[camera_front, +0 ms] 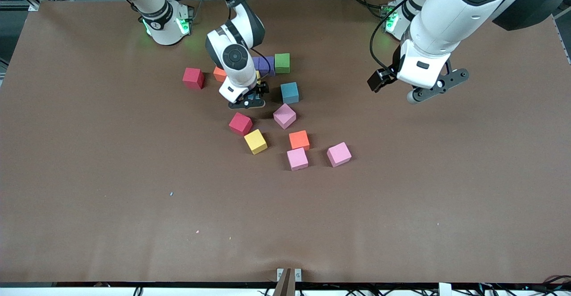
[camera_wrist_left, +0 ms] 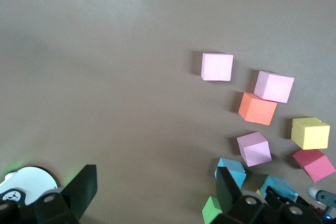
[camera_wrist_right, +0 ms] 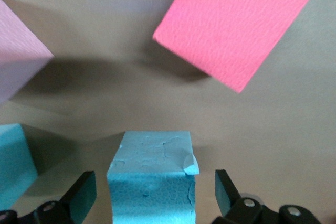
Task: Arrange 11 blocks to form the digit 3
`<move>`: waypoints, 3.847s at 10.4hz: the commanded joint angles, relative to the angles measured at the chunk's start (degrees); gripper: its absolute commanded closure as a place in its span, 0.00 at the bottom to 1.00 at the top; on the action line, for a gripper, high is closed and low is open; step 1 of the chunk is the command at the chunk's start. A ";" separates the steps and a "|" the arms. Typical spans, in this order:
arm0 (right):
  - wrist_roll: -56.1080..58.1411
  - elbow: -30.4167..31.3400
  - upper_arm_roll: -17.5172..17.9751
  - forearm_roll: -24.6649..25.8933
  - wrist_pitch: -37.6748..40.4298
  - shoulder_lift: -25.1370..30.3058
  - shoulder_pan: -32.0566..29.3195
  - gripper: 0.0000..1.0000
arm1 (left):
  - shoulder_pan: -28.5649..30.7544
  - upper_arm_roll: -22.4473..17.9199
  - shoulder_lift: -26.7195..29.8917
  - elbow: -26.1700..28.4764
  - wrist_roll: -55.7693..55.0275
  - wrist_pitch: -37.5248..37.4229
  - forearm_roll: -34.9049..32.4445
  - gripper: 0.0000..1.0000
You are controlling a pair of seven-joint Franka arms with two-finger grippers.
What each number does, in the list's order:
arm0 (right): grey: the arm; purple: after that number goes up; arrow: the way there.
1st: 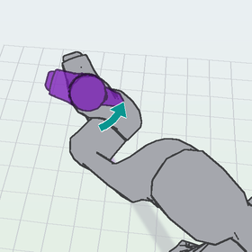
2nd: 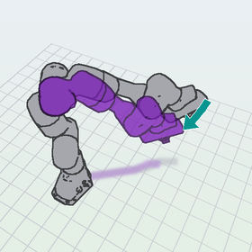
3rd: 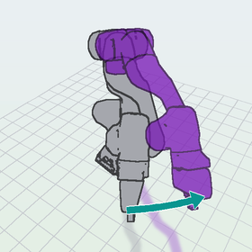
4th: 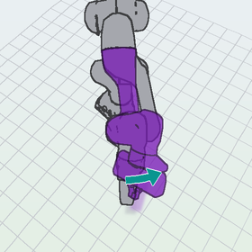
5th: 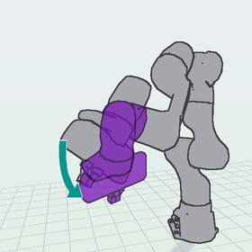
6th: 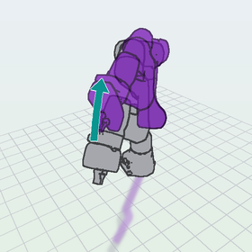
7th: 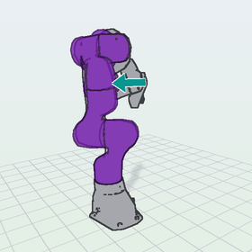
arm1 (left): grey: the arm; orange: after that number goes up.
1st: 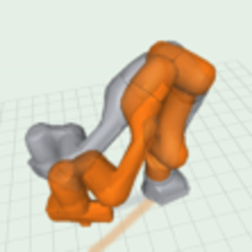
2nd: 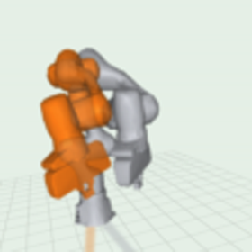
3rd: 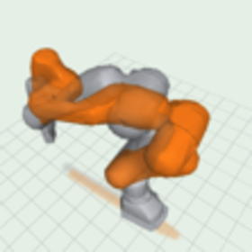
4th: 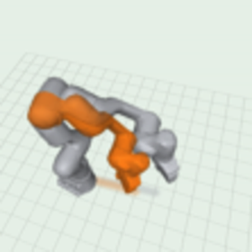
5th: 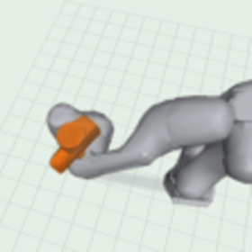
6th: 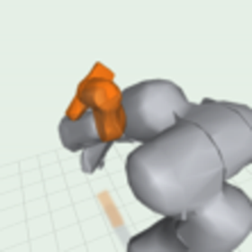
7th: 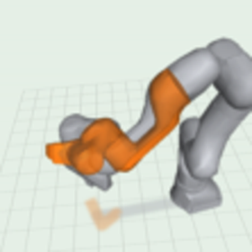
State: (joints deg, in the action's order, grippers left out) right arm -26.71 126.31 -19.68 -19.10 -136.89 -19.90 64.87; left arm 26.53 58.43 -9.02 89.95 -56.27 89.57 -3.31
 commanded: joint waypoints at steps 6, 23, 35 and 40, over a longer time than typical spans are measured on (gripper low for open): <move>-5.17 -8.01 -6.69 0.73 8.05 1.10 -1.50 0.00 | 0.02 0.72 1.02 -0.21 0.55 -0.89 -0.48 0.00; -11.35 -8.10 -6.08 -4.28 -3.91 -9.10 -4.23 0.00 | -20.01 0.38 -12.42 35.28 0.64 57.61 -7.14 0.00; 10.61 -8.62 -5.99 -6.74 2.15 -6.12 -3.79 0.74 | -46.92 -23.18 -23.49 31.09 -26.17 67.57 -17.00 0.00; 11.15 -9.85 -5.72 -6.83 1.80 -7.08 -2.39 0.74 | -46.30 -23.44 -23.15 28.80 -25.65 67.84 -17.09 0.00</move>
State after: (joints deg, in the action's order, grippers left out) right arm -16.50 116.87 -25.31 -24.70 -135.43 -27.04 61.66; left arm -20.14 35.12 -32.02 119.96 -80.86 157.04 -18.47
